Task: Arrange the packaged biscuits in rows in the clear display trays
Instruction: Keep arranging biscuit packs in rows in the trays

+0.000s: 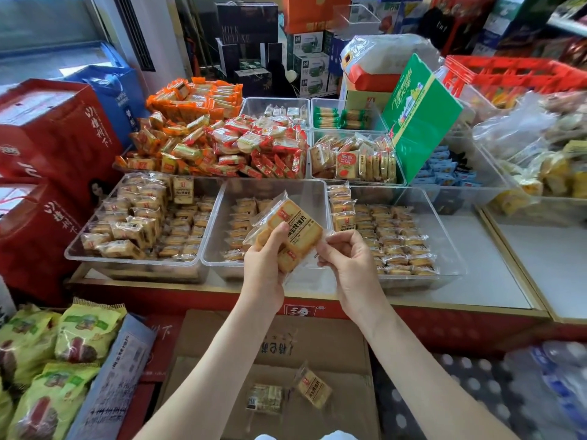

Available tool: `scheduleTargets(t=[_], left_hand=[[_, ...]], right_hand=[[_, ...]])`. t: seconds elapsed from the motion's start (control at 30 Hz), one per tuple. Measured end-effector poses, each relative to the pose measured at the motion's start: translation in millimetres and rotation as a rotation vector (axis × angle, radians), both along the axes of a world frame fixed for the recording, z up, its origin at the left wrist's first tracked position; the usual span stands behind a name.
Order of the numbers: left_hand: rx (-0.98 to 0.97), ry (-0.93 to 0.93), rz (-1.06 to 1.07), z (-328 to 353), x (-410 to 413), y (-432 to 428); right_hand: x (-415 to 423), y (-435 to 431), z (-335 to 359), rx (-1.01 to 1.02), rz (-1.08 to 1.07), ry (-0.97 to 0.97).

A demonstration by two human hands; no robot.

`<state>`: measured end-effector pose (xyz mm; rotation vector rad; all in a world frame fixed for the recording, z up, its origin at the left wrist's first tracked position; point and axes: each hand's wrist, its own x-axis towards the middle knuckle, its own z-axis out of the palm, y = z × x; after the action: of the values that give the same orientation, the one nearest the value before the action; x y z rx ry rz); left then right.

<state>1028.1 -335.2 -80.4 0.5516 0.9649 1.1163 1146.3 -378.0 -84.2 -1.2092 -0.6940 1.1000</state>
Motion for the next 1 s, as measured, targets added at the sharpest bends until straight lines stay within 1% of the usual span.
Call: scheduleTargets(t=[0.1, 0.17, 0.23, 0.27, 0.33, 0.43, 0.53, 0.63, 0.67, 0.7, 0.8, 0.83, 0.87, 0.93, 1.0], left_hand=[[0.077, 0.086, -0.010, -1.2, -1.0, 2.2], [0.168, 0.209, -0.054, -1.7, -3.5, 5.5], [0.260, 0.335, -0.151, -2.9, -2.8, 5.5], [0.280, 0.379, -0.196, -4.0, -1.4, 4.2], [0.292, 0.449, -0.271, -4.7, 1.0, 1.5], [0.345, 0.551, -0.400, -5.0, 0.0, 2.7], [0.353, 0.555, -0.506, -6.4, 1.3, 3.6], [0.335, 0.583, -0.528, -11.9, 7.6, 5.5], [0.310, 0.574, -0.513, -14.7, 10.2, 7.6], [0.271, 0.539, -0.489, -16.8, 12.6, 9.9], [0.097, 0.374, -0.369, -21.5, 18.1, 17.4], [0.048, 0.322, -0.330, -23.6, 19.3, 20.0], [0.004, 0.273, -0.297, -26.9, 20.0, 23.2], [-0.071, 0.176, -0.241, -35.9, 20.6, 30.1], [-0.119, 0.109, -0.201, -45.7, 22.2, 35.2]], right_hand=[[6.6, -1.0, -2.5, -0.028, -0.014, -0.374], [12.7, -0.5, 0.9, -0.003, -0.007, -0.534], [17.0, 2.5, 6.3, 0.016, 0.103, -0.630], [17.9, 4.3, 7.7, 0.000, 0.168, -0.683], [20.9, 6.6, 7.5, -0.049, 0.220, -0.751], [30.7, 6.2, 4.3, -0.109, 0.280, -0.724], [42.4, 5.5, -2.4, -0.185, 0.312, -0.575], [57.4, 11.1, -14.8, -0.236, 0.287, -0.382], [64.7, 13.3, -19.2, -0.234, 0.300, -0.269], [73.8, 15.7, -24.0, -0.211, 0.316, -0.116], [105.8, 21.6, -34.8, -0.105, 0.297, 0.420], [116.6, 24.2, -40.5, -0.077, 0.285, 0.566], [126.3, 27.8, -46.3, -0.060, 0.270, 0.668], [142.3, 37.6, -57.6, -0.053, 0.244, 0.741], [155.7, 49.1, -67.6, -0.057, 0.248, 0.717]])
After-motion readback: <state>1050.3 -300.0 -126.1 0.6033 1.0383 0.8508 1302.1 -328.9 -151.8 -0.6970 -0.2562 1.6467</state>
